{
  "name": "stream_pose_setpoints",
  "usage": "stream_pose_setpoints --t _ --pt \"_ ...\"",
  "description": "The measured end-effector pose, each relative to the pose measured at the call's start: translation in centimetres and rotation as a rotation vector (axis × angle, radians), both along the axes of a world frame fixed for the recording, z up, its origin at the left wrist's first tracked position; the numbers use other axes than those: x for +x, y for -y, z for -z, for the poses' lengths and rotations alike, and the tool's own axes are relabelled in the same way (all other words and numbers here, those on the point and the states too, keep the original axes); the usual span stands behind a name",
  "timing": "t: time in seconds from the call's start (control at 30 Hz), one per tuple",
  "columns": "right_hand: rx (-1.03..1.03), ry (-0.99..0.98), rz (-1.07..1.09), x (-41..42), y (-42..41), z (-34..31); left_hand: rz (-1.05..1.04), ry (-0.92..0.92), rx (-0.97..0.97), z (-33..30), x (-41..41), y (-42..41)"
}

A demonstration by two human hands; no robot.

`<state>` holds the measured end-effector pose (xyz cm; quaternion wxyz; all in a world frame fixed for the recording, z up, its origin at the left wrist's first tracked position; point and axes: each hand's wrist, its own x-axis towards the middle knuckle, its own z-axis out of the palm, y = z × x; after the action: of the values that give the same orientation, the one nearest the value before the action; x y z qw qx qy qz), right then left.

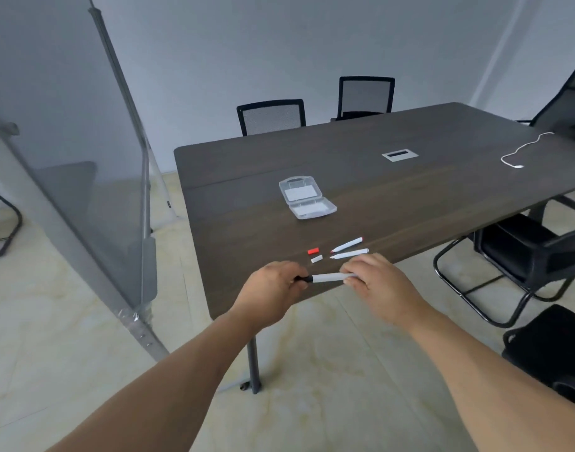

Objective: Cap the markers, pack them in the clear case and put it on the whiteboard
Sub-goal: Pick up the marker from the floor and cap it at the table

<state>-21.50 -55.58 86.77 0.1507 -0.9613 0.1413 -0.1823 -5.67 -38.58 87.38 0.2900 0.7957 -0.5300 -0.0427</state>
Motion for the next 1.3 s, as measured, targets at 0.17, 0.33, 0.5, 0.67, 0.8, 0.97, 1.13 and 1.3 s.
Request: stream_pose_setpoints --t 0.17,0.33,0.5,0.67,0.8,0.97,1.13,1.3 --pt "-0.003 -0.006 0.077 4.4 6.4 0.6 0.026 -0.02 0.044 0.9 4.3 6.7" --pt "0.015 -0.07 0.095 8.6 12.6 3.5 -0.015 -0.071 0.12 3.4 8.3 13.7" --pt "0.047 -0.119 0.084 12.2 17.1 6.5 -0.068 -0.117 0.152 6.9 11.0 18.0" --pt "0.07 -0.189 0.054 15.3 21.3 8.8 -0.113 -0.095 0.189 10.2 13.4 21.7" --pt "0.099 -0.262 0.029 16.9 24.2 10.8 -0.144 -0.045 0.254 12.0 14.6 24.5" --pt "0.133 -0.321 -0.037 18.2 27.3 13.1 -0.169 -0.033 0.325 14.0 15.2 26.8" --pt "0.134 -0.329 -0.114 18.7 28.9 14.1 -0.191 -0.035 0.355 15.5 14.9 27.5" --pt "0.16 -0.318 -0.16 18.3 29.3 14.6 -0.215 -0.058 0.359 15.8 14.6 27.6"
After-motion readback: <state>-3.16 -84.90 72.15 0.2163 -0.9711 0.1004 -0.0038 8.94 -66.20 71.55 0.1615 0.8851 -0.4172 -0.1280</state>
